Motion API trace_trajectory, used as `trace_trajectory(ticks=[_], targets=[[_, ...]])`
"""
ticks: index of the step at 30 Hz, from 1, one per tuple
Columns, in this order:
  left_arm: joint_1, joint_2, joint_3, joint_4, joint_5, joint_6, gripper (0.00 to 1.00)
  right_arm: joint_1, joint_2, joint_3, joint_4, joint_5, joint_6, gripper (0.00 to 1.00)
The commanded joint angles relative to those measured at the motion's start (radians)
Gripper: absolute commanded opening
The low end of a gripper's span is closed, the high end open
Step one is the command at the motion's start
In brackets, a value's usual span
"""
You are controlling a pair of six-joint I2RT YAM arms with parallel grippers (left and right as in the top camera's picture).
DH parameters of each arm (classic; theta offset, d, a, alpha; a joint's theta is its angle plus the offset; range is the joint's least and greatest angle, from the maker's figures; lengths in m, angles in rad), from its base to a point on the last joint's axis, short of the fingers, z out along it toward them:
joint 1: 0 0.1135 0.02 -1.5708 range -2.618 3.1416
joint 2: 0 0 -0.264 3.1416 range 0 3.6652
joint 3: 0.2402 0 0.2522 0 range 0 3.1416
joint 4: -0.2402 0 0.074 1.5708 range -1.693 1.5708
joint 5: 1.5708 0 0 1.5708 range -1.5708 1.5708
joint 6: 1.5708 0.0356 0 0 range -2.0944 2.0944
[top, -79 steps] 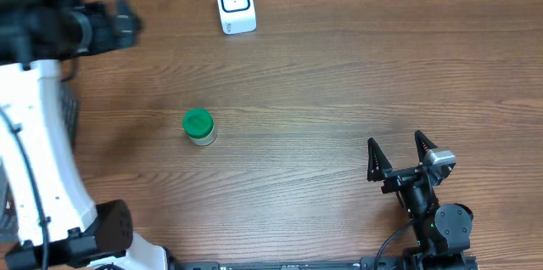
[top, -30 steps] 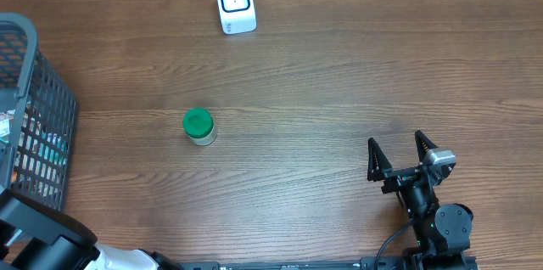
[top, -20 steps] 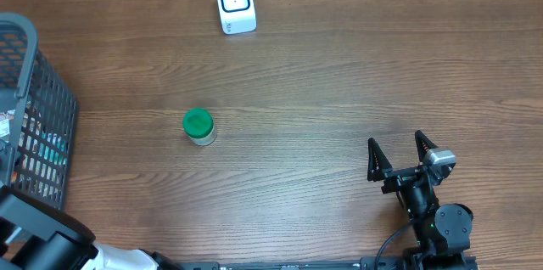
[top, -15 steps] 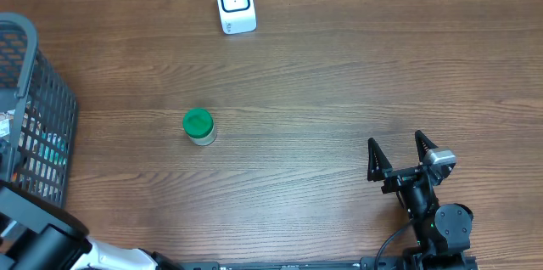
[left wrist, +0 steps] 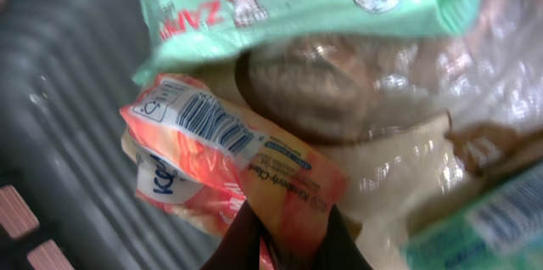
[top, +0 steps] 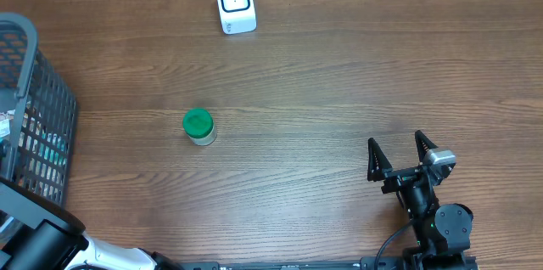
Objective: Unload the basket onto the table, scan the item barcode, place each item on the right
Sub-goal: 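Move the left gripper back into the basket toward the orange snack pack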
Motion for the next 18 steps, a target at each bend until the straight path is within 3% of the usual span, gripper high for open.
trace_trajectory(ticks=[1,11,17,18], targets=[[0.003,-0.043,0.079,-0.048,0.091,-0.011,0.04,0.005,-0.010,-0.010,0.004,0.010,-0.002,1.00],[0.003,-0.147,0.213,-0.133,0.259,-0.037,0.04,0.005,-0.010,-0.010,0.004,0.010,-0.002,1.00],[0.003,-0.182,0.212,-0.134,0.262,-0.028,0.05,0.005,-0.010,-0.010,0.004,0.010,-0.002,1.00],[0.003,-0.176,0.210,-0.144,0.251,0.006,0.21,0.005,-0.010,-0.010,0.004,0.010,-0.002,1.00]])
